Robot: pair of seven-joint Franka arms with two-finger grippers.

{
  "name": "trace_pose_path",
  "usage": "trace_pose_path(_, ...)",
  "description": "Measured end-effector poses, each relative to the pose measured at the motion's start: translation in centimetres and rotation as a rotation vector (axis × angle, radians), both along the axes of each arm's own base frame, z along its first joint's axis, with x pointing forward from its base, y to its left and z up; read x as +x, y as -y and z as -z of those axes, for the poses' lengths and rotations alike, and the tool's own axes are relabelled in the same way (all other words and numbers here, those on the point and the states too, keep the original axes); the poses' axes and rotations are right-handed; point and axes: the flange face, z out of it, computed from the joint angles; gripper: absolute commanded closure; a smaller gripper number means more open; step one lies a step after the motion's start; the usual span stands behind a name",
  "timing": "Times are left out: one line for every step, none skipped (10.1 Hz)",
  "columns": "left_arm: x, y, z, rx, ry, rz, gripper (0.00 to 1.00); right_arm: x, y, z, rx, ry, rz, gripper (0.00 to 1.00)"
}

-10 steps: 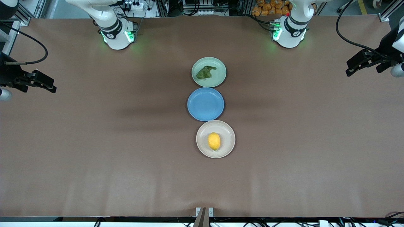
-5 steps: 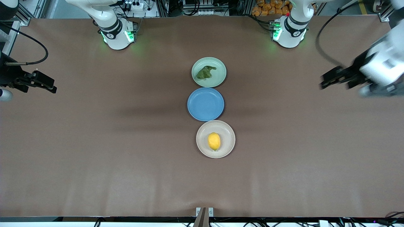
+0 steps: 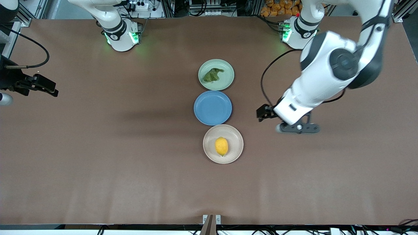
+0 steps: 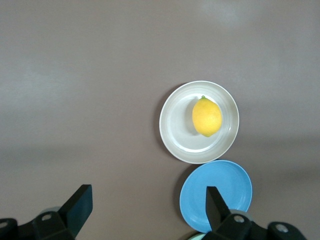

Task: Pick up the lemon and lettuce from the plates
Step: 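Lower the open left gripper over the yellow lemon on the cream plate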

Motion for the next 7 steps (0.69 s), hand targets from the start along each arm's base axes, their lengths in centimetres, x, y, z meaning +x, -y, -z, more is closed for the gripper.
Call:
trace_pose_path(0.6, 0.8, 1.5, -0.012, 0.014, 0.001, 0.00, 0.0, 0.2, 0.4, 0.000, -0.014, 0.003, 0.00)
trace_pose_path(1.3, 1.4, 3.2, -0.025, 0.031, -0.003, 0.00, 0.1, 0.2, 1.0, 0.000, -0.030, 0.003, 0.00)
trace_pose_path(1.7, 2.1, 4.8, -0.036, 0.044, -0.003, 0.00, 0.3, 0.2, 1.9, 0.000, -0.048, 0.004, 0.00)
trace_pose_path(1.8, 3.2, 6.4, -0.045, 0.046, -0.004, 0.00, 0.5, 0.2, 3.1, -0.001, -0.071, 0.004, 0.00)
trace_pose_path(1.5, 4.9, 8.4, -0.056, 0.038, -0.024, 0.00, 0.7, 0.2, 4.4, -0.001, -0.089, 0.004, 0.00)
trace_pose_path(0.7, 7.6, 10.5, -0.070, 0.032, -0.046, 0.00, 0.9, 0.2, 5.2, -0.001, -0.096, 0.004, 0.00)
trace_pose_path(-0.4, 10.3, 12.8, -0.082, 0.029, -0.060, 0.00, 1.0, 0.2, 5.8, 0.000, -0.093, 0.003, 0.00)
